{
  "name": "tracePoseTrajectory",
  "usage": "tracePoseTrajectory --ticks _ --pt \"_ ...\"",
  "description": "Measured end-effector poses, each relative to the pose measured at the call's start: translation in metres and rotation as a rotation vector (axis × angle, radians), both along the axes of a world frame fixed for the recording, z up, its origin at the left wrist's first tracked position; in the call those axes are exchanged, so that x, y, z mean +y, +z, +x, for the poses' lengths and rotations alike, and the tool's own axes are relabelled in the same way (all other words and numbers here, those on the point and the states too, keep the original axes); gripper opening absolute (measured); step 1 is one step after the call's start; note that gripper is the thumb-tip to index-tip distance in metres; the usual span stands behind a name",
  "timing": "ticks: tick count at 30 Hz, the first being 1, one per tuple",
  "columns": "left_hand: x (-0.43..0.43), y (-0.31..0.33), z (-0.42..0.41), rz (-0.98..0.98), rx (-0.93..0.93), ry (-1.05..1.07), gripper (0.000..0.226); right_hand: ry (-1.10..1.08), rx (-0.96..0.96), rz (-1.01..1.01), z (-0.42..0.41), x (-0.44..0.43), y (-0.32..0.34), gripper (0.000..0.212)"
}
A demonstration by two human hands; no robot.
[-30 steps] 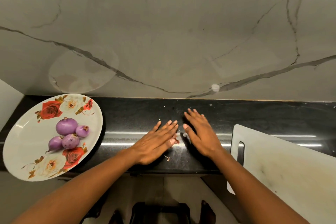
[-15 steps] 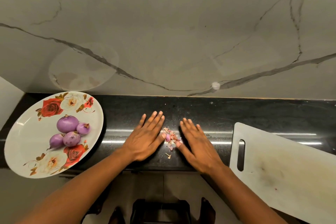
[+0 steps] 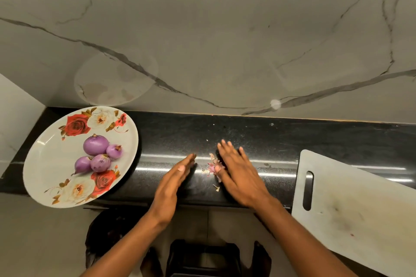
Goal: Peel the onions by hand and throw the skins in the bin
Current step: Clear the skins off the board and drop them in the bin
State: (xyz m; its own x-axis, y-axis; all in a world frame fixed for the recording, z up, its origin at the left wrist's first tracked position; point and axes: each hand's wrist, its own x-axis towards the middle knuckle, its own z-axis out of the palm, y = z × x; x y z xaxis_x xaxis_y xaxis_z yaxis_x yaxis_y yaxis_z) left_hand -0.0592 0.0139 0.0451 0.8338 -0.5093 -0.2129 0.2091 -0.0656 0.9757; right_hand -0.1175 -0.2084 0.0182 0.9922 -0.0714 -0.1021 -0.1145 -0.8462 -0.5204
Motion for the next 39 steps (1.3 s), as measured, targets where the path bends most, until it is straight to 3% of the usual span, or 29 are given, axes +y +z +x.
tracePoseTrajectory --ticks 2,7,11,15,21,25,30,35,39 --pt "0.006 -0.004 -0.008 -0.047 0.113 0.046 0.054 0.037 0.031 -0.075 0.009 -0.012 -0.001 0.073" --pt "-0.002 -0.009 -0.016 -0.034 0.134 0.118 0.052 0.248 0.035 -0.194 0.015 -0.003 -0.002 0.073" --pt "-0.006 -0.005 -0.014 -0.063 0.202 0.116 0.042 0.387 0.017 -0.137 -0.001 0.001 0.000 0.065" --pt "0.000 -0.006 -0.023 -0.165 0.395 0.075 0.045 0.302 -0.071 -0.003 -0.009 -0.014 0.001 0.060" --pt "0.020 -0.027 -0.062 -0.108 0.825 -0.325 0.080 0.272 -0.001 -0.174 0.004 -0.022 -0.001 0.078" --pt "0.004 -0.045 -0.054 -0.261 1.067 -0.311 0.114 0.381 0.001 -0.228 -0.002 -0.011 -0.002 0.084" --pt "-0.011 -0.062 -0.053 -0.474 1.152 -0.146 0.120 0.491 0.022 -0.126 -0.023 0.001 0.001 0.076" --pt "-0.014 -0.069 -0.049 -0.508 1.116 -0.157 0.118 0.442 -0.004 0.041 -0.032 0.001 0.005 0.075" --pt "-0.013 -0.071 -0.040 -0.521 1.135 -0.246 0.122 0.351 -0.009 -0.152 -0.014 -0.006 0.003 0.084"
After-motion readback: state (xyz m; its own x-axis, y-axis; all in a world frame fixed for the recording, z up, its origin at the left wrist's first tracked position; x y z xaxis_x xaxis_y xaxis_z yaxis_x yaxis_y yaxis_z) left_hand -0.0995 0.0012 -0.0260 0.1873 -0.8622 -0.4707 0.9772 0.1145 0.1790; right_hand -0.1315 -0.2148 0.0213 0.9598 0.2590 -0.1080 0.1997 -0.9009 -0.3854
